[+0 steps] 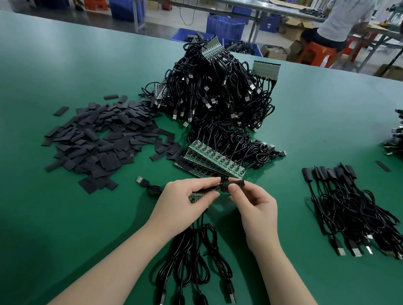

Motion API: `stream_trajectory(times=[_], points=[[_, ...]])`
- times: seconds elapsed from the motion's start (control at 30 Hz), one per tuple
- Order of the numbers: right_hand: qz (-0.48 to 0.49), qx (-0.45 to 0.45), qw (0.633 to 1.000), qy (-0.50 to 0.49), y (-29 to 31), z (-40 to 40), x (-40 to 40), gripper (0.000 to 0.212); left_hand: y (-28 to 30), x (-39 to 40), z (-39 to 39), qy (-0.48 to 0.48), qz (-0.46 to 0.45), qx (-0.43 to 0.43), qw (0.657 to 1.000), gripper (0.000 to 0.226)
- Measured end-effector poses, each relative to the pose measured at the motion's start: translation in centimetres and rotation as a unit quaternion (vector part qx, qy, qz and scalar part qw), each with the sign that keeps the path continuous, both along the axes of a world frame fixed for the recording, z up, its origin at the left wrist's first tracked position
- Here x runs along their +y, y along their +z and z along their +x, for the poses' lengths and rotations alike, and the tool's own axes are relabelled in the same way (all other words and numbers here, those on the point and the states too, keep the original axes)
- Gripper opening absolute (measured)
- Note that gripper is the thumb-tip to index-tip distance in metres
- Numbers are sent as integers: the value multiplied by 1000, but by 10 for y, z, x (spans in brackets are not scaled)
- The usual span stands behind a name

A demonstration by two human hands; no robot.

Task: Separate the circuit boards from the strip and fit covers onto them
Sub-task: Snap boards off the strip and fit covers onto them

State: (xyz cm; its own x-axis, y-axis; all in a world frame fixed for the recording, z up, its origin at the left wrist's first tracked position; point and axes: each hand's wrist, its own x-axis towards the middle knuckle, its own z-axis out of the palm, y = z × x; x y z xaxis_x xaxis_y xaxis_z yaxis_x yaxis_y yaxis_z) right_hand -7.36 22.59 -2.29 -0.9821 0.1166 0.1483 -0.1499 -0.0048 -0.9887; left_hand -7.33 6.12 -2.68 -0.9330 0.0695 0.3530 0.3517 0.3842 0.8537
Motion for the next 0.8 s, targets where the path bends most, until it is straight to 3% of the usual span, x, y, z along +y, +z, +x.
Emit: stream_trajectory(times=[0.27, 0.47, 0.8], points=[[8, -6, 1000, 25, 0, 1, -3, 23, 1, 0, 3, 39, -44, 59, 997, 22], [10, -8, 999, 35, 0, 2, -2, 10, 2, 3, 4, 69, -14, 54, 996, 14], [-4, 6, 1000, 31, -1, 2, -2, 21, -1, 10, 7, 79, -13, 83, 993, 17]])
